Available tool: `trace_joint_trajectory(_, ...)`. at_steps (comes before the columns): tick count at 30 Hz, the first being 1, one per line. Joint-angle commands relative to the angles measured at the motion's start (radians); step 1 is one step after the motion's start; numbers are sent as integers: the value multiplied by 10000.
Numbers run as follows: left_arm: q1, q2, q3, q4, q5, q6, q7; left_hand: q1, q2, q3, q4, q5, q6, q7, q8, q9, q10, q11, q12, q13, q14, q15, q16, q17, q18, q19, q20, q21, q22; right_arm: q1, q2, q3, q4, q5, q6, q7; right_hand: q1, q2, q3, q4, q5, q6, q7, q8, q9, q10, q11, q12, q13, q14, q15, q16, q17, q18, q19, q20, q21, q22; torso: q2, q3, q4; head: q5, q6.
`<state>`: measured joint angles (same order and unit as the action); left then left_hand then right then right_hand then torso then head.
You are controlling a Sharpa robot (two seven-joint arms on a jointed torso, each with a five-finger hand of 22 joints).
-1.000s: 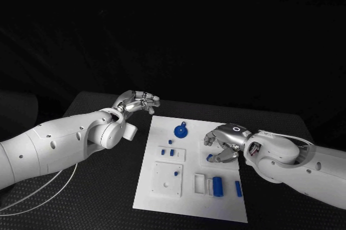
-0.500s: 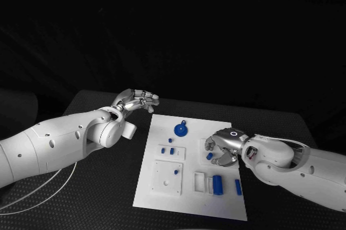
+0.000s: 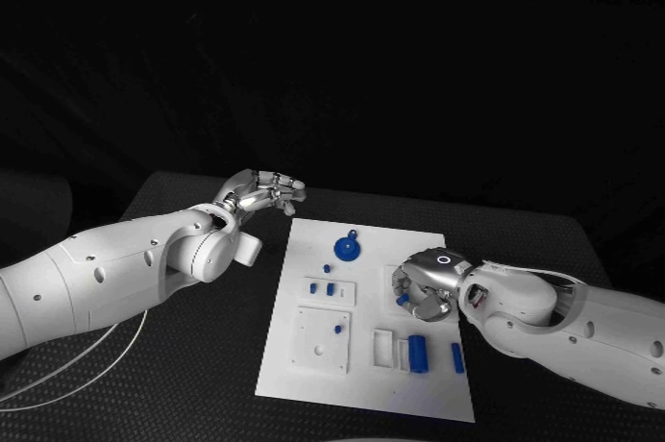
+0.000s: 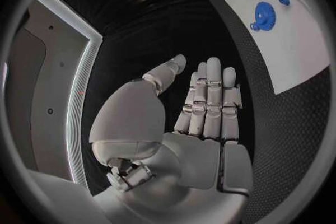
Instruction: Assemble the parts on the task board
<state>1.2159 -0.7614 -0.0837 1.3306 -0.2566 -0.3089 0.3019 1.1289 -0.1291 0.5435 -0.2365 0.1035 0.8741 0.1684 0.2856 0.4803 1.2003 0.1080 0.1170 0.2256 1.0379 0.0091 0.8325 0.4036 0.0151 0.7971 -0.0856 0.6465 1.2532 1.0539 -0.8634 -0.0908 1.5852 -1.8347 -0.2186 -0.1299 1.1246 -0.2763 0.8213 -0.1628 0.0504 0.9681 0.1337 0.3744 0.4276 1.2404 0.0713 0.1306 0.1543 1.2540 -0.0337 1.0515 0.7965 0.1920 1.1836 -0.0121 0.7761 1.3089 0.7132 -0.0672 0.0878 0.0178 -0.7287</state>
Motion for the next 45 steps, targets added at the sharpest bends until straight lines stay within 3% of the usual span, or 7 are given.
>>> trace_joint_trajectory(1, 5, 8, 6, 21, 50, 70, 134, -61, -36, -36, 23, 53, -37, -1, 47, -5, 39, -22, -10, -18, 69, 13, -45, 17, 160, 82, -20, -64, 15, -10, 47, 1, -49, -270, 105, -83, 29, 8, 82, -4, -19, 62, -32, 56, 15, 89, -2, 69, 16, 25, -75, 35, -14, 698, 61, -31, 57, 170, -2, 3, -4, 7, -16)
trace_joint_trajectory(8, 5, 7, 6, 22, 50, 68, 134, -62, -35, -35, 25, 53, -38, -1, 48, -5, 38, -22, -11, -19, 70, 13, -50, 24, 160, 84, -20, -67, 17, -52, 151, -2, -154, -393, 53, -112, 55, 37, 141, 12, -19, 129, -64, 87, 29, 161, -30, 96, 36, 44, -102, 36, -23, 698, 75, -42, 74, 170, -1, 2, -7, -14, -18)
trace_joint_trajectory(11, 5, 6, 6, 22, 50, 67, 126, -62, -35, -35, 26, 53, -39, 0, 48, -5, 38, -22, -11, -20, 70, 13, -52, 26, 160, 84, -20, -69, 18, -60, 157, -4, -192, -502, 31, -125, 106, 147, 208, 18, -18, 193, -94, 119, 43, 230, -54, 125, 55, 58, -125, 39, -27, 698, 91, -52, 87, 169, -3, 4, -1, -10, -39)
trace_joint_trajectory(21, 5, -1, 6, 25, 50, 69, 102, -59, -38, -34, 26, 54, -50, 2, 43, -8, 36, -21, -13, -23, 71, 12, -59, 36, 161, 86, -21, -74, 22, -64, 184, -11, -255, -634, -24, -157, 436, 299, 548, -196, -18, 282, -134, 146, 55, 322, -94, 144, 89, 78, -165, 42, -37, 698, 104, -75, 112, 166, -3, 1, -2, -16, -26)
trace_joint_trajectory(27, 5, -2, 6, 31, 50, 72, 104, -62, -38, -35, 31, 52, -74, 11, 32, -14, 31, -19, -16, -27, 73, 13, -68, 47, 160, 90, -21, -80, 27, -73, 196, -11, -213, -835, -428, -155, 608, 522, 752, -333, -17, 488, -212, 246, 100, 560, -181, 255, 162, 149, -249, 90, -21, 698, 182, -83, 176, 176, 1, -1, -6, -18, -19)
trace_joint_trajectory(37, 5, 10, 6, 15, 50, 78, 104, -65, -36, -35, 35, 51, -81, 14, 29, -15, 30, -18, -17, -28, 74, 13, -72, 53, 159, 92, -21, -83, 30, -74, 32, 2, 129, -996, -839, -211, 635, 577, 874, -373, -18, 743, -319, 362, 171, 835, -307, 379, 275, 332, -376, 189, 22, 698, 403, -118, 344, 187, -7, 1, -3, -12, 6)
trace_joint_trajectory(45, 5, 31, 6, -54, 50, 79, 103, -65, -36, -35, 36, 51, -82, 15, 29, -15, 31, -18, -17, -28, 74, 13, -73, 54, 159, 92, -21, -84, 30, 132, -139, 298, 697, -998, -804, -203, 636, 555, 887, -382, -17, 809, -349, 396, 198, 905, -340, 410, 307, 371, -402, 206, 30, 698, 453, -124, 386, 190, -6, 6, -19, 38, 40)
